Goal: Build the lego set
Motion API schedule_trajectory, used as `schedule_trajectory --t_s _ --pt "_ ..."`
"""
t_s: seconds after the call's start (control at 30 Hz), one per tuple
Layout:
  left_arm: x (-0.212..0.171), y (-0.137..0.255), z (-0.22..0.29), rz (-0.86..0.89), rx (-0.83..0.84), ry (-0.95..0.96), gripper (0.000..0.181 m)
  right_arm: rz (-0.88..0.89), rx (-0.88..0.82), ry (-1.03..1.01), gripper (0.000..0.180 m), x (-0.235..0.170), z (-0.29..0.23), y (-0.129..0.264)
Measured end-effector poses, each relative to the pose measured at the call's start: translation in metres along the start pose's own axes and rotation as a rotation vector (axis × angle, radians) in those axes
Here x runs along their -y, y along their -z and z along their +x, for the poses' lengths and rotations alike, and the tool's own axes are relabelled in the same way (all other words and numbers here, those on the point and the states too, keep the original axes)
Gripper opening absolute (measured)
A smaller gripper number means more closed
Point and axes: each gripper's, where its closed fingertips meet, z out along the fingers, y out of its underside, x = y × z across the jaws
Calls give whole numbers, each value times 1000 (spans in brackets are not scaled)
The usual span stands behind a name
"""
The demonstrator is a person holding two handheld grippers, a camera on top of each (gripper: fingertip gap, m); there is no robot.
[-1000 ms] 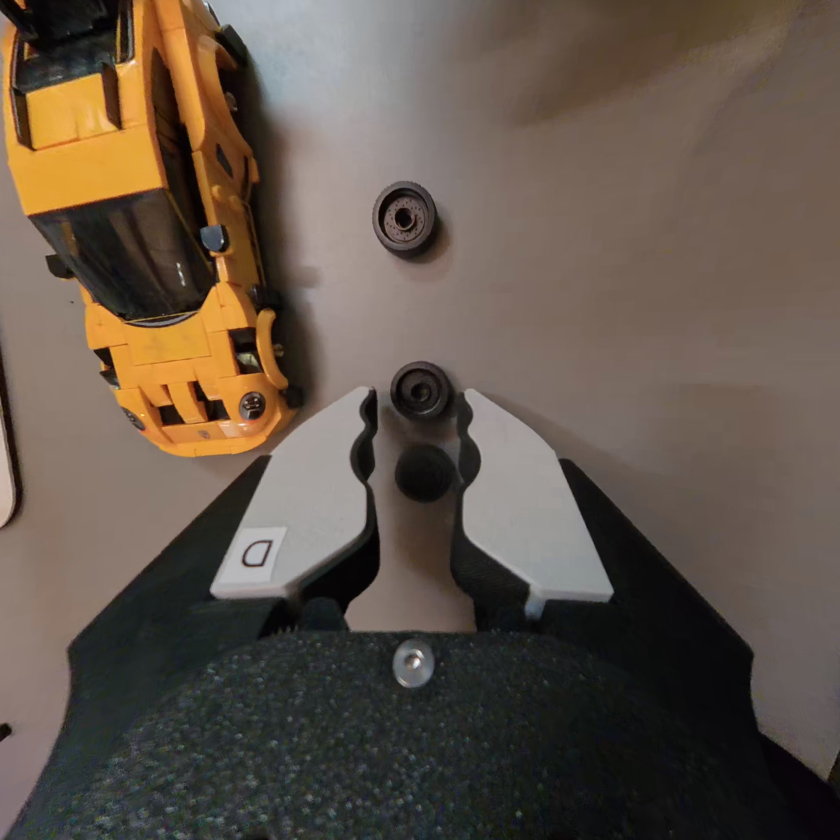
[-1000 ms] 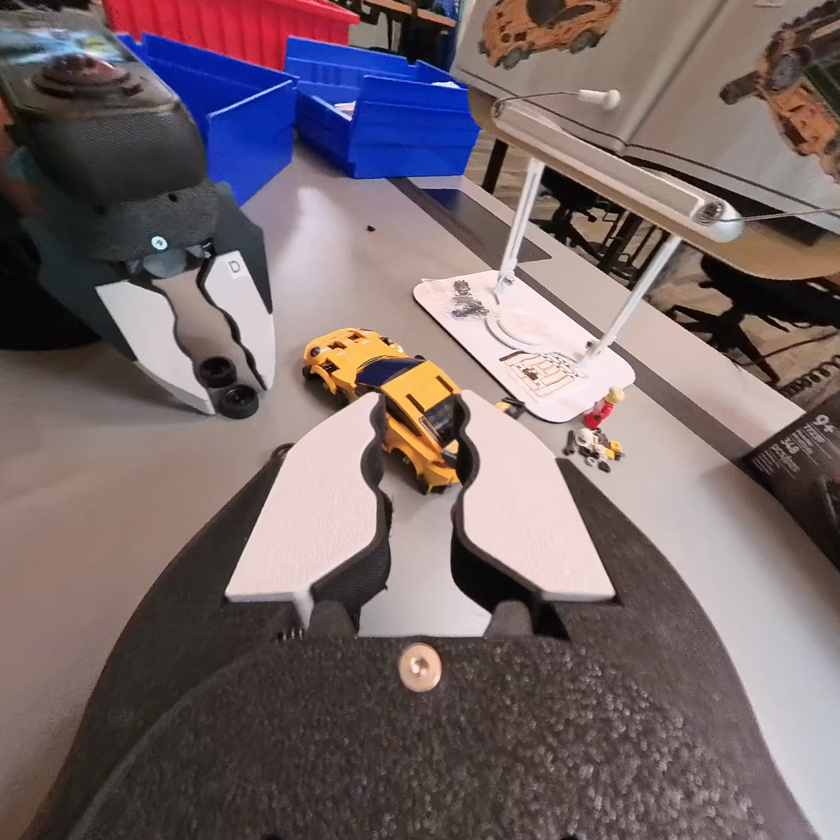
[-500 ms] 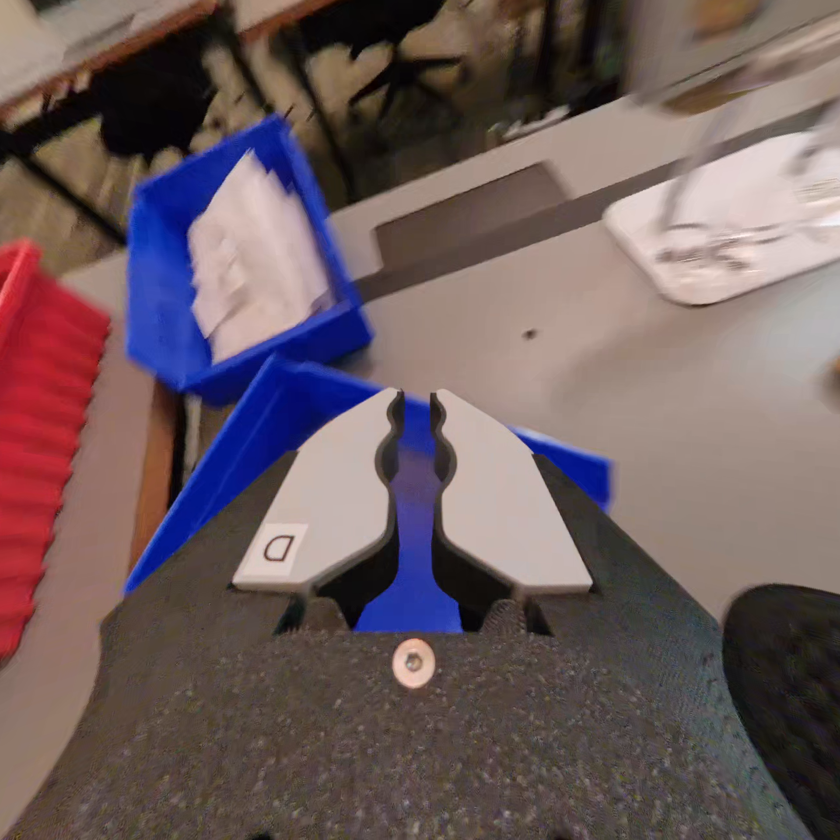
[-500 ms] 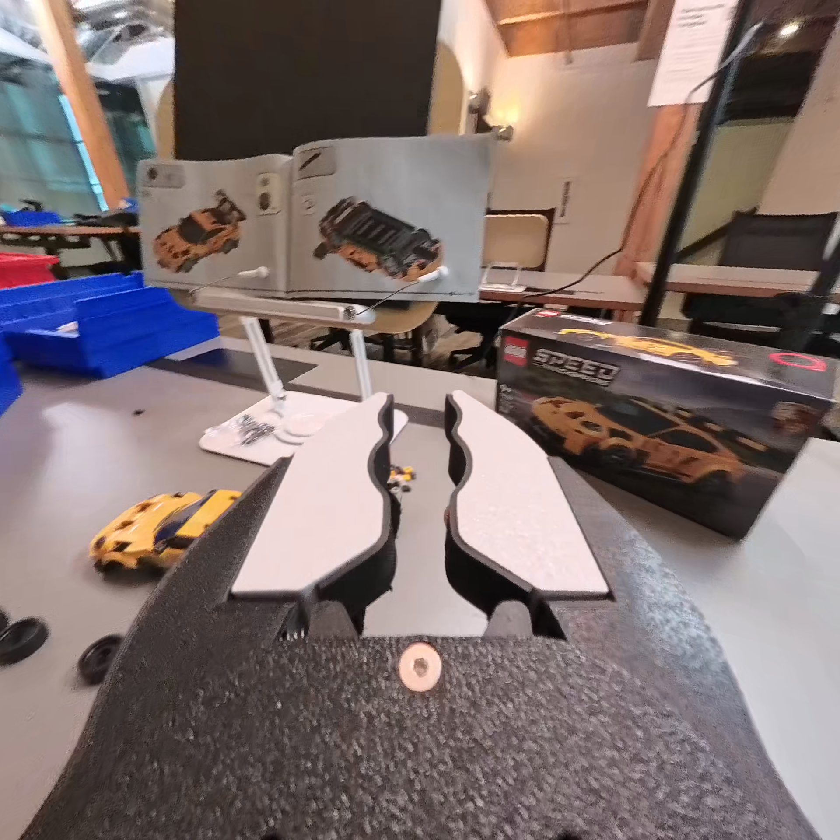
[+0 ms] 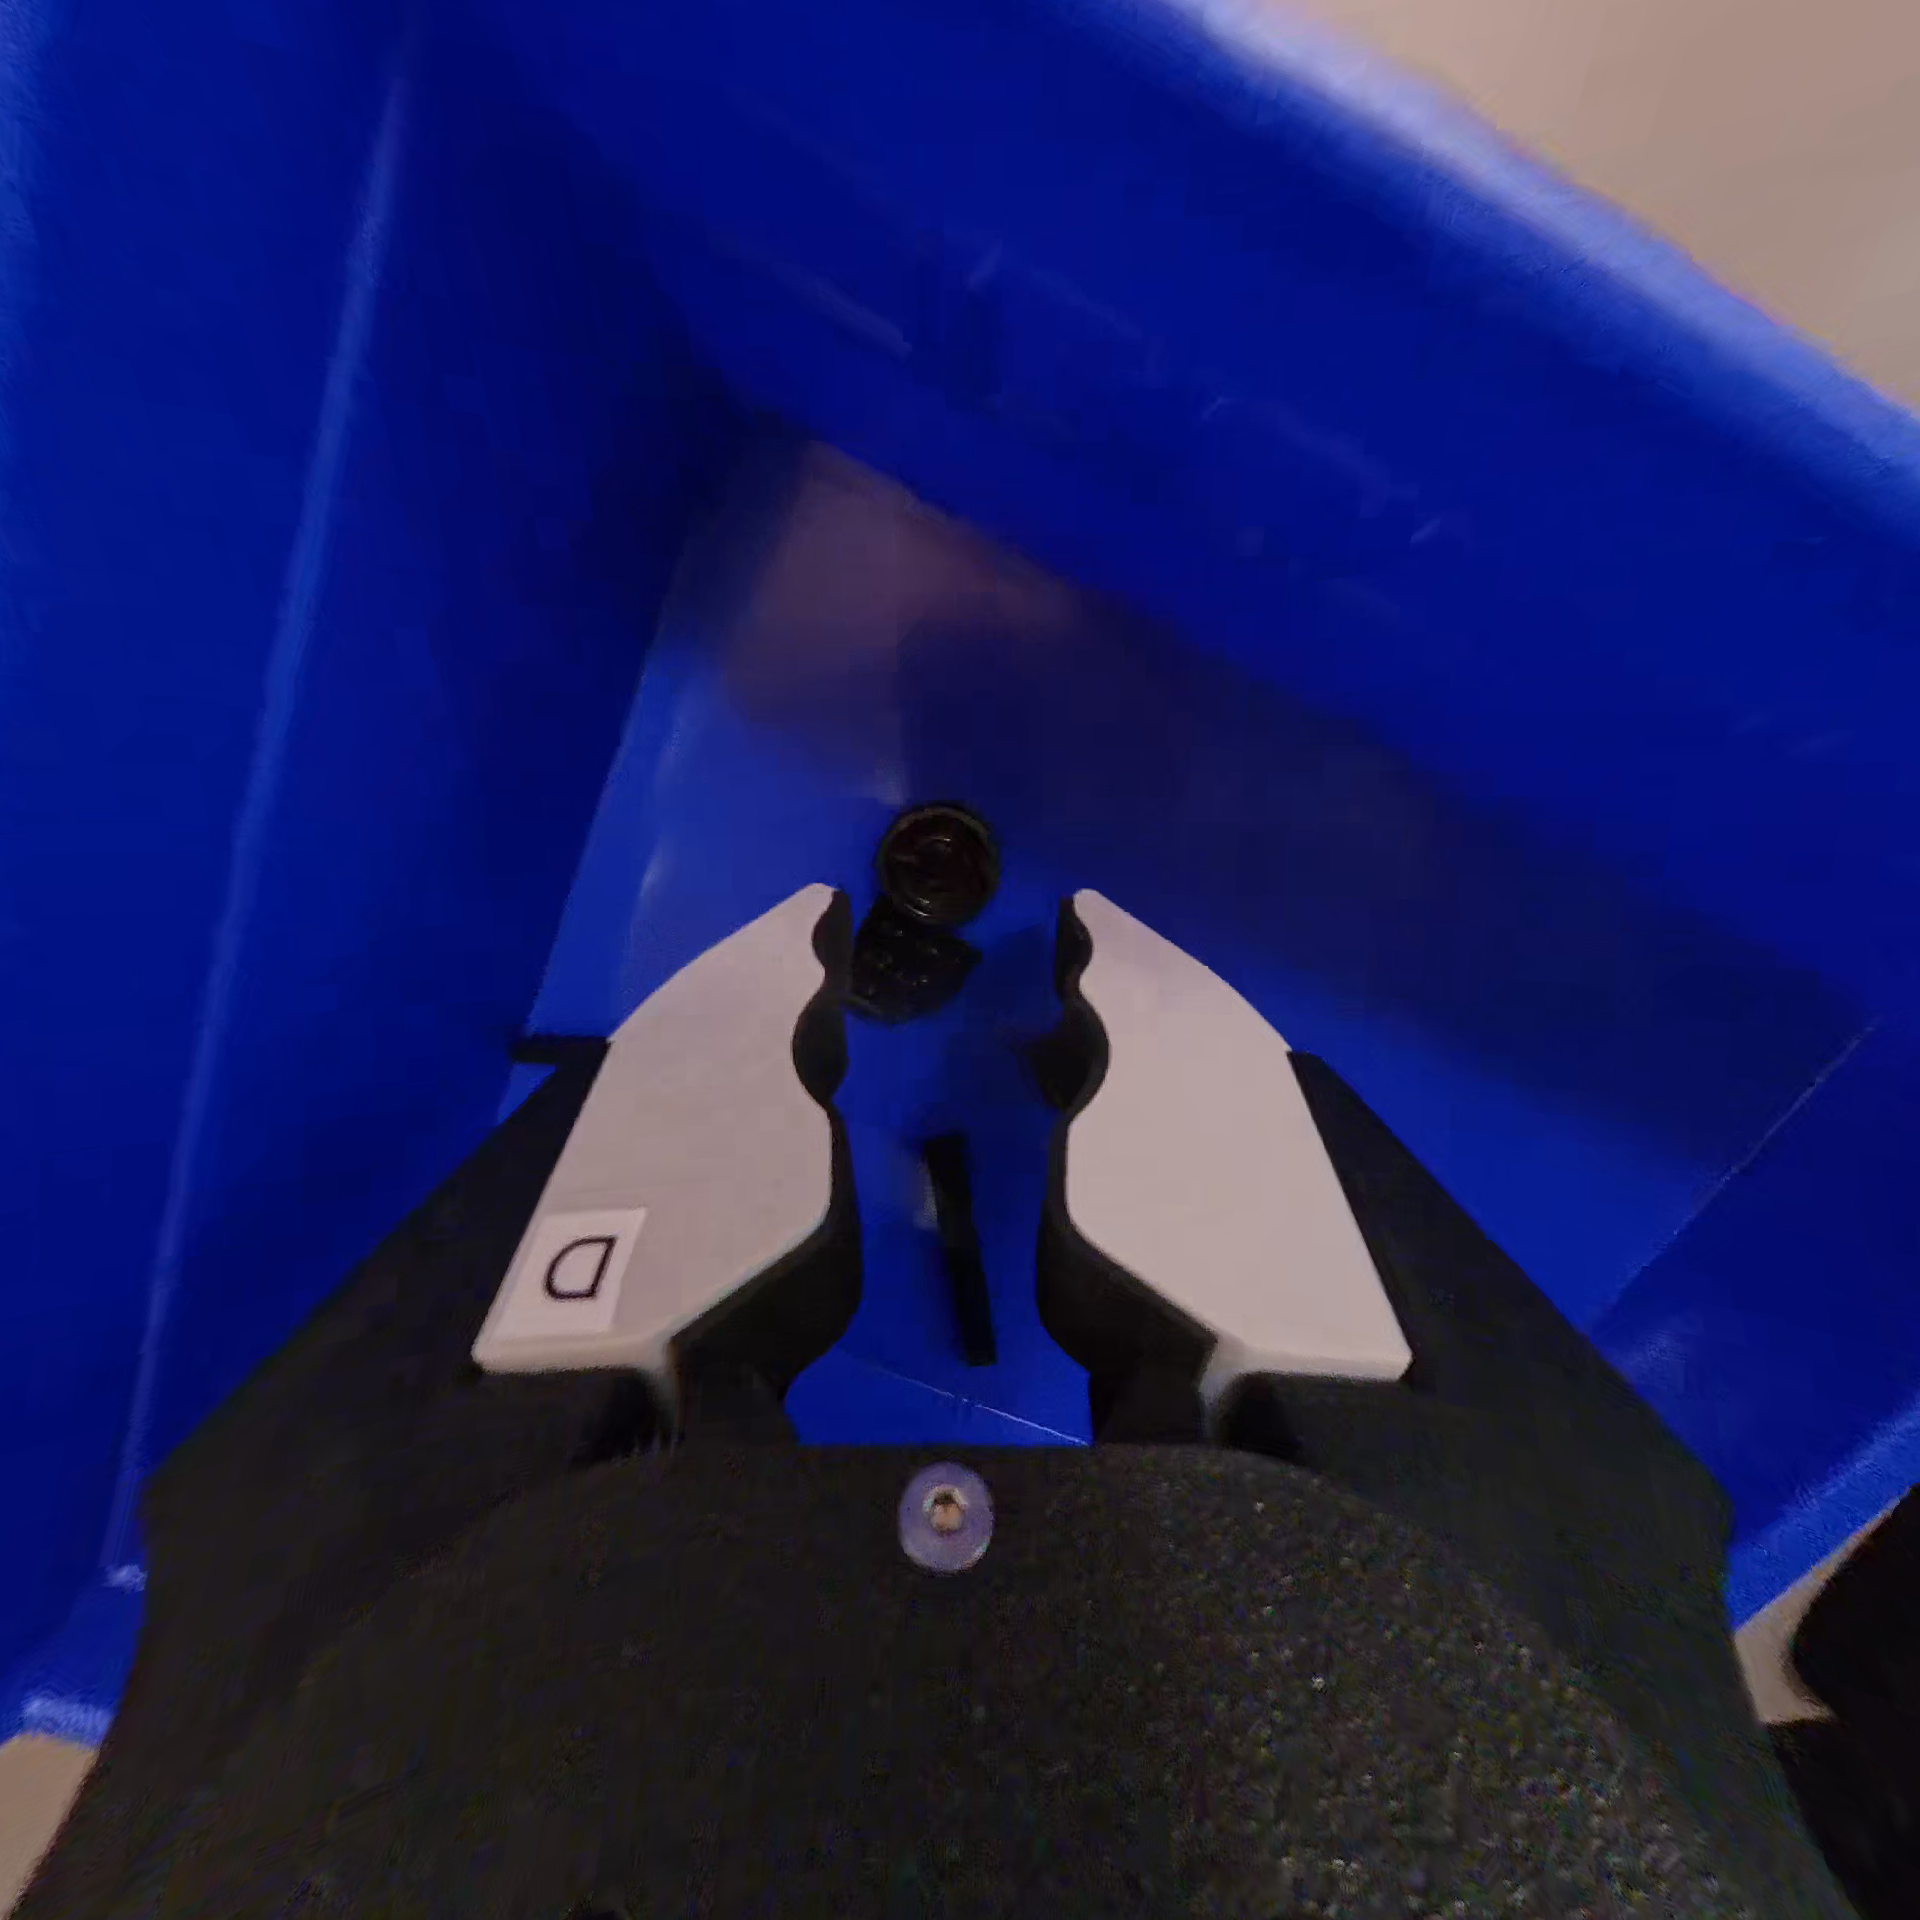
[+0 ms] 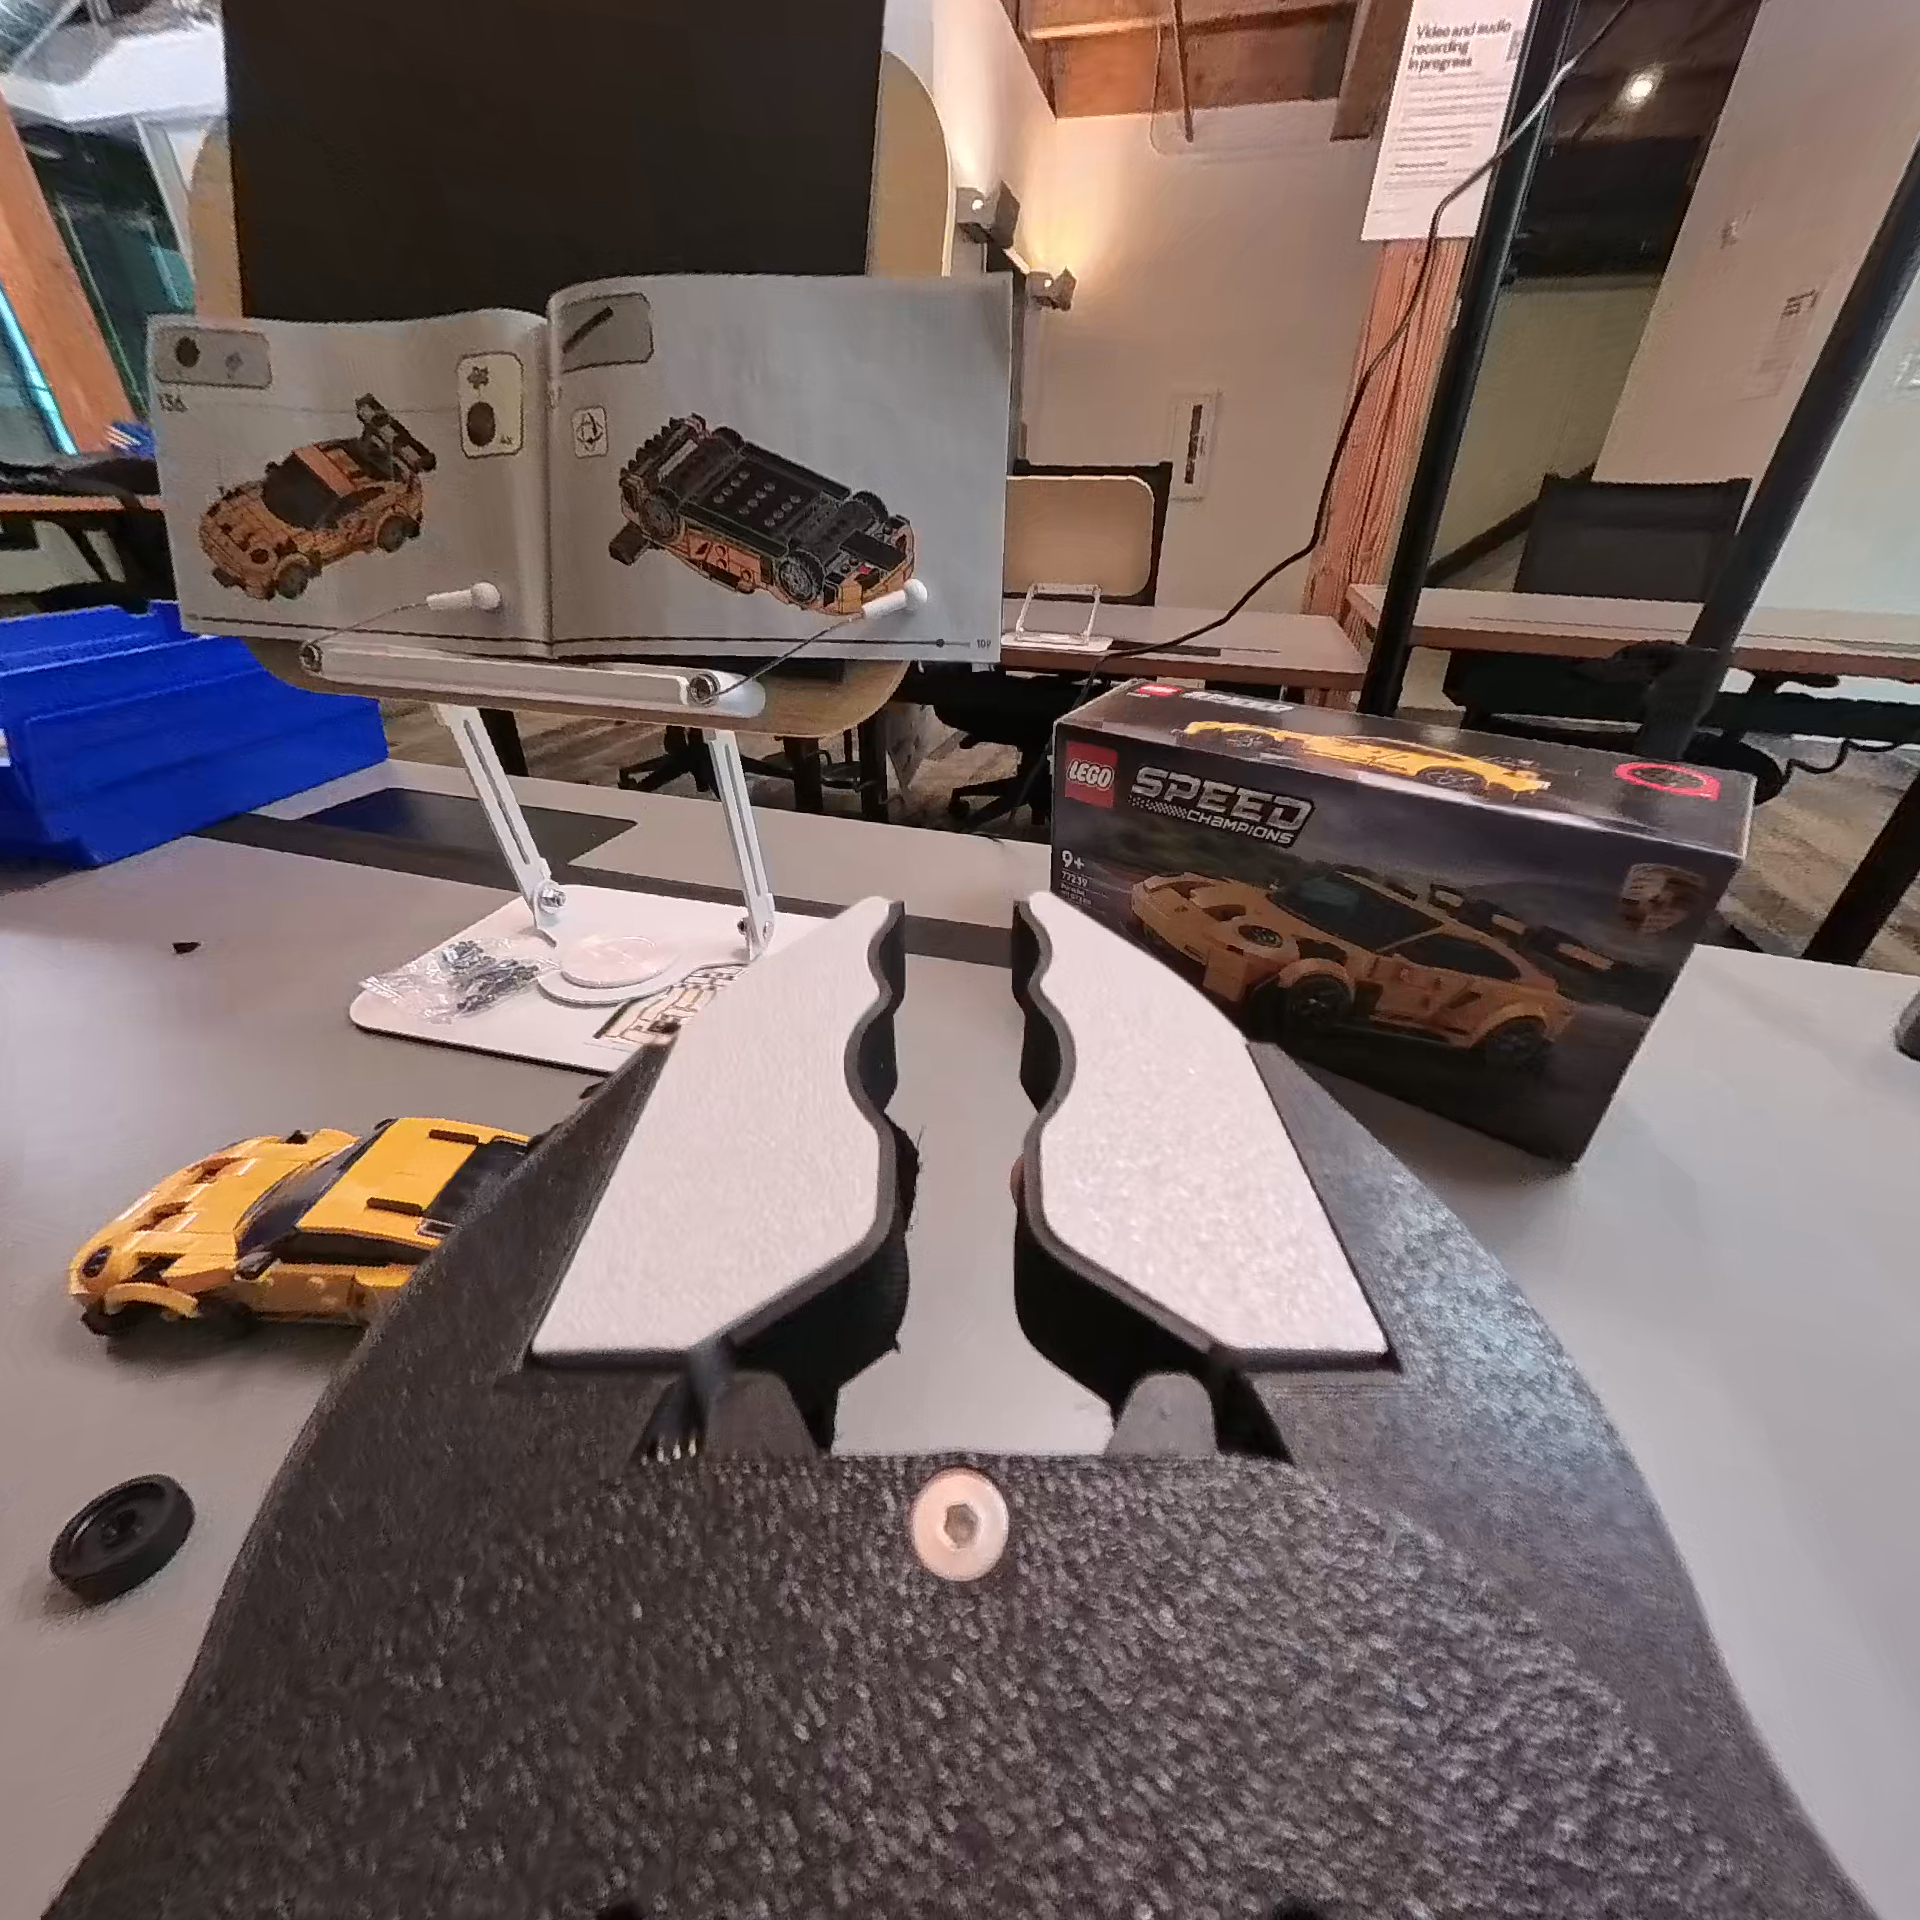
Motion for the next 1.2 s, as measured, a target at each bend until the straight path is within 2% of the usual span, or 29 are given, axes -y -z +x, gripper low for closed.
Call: schedule_trajectory --t_s 0.17,0.27,0.37,0.5,0.67,0.73,0.83,0.93,1.03,1.1,1.2 --pt "-6 -13 -1 -45 23 -15 22 -6 13 17 20 -2 -4 -2" --pt "11 22 30 102 -51 -71 22 4 59 65 20 0 -17 -1" --pt "33 82 84 364 -27 -259 22 20 178 107 21 -2 -44 -1" --pt "36 139 186 588 110 -557 21 5 384 82 23 -7 -89 1" --pt "24 163 318 785 -48 -753 21 60 550 121 23 4 -133 18" --pt "17 164 365 836 -213 -799 21 95 596 167 24 9 -148 27" --pt "0 171 436 881 -689 -771 21 142 691 243 24 16 -175 45" --pt "-15 187 479 816 -1246 -621 21 143 801 326 28 17 -203 61" --pt "-17 205 487 721 -1727 -394 21 94 900 404 34 16 -229 73" --pt "-13 203 487 641 -1880 -280 21 99 911 455 37 19 -240 73" --pt "-16 197 494 565 -1964 -249 21 123 922 480 36 27 -251 69"
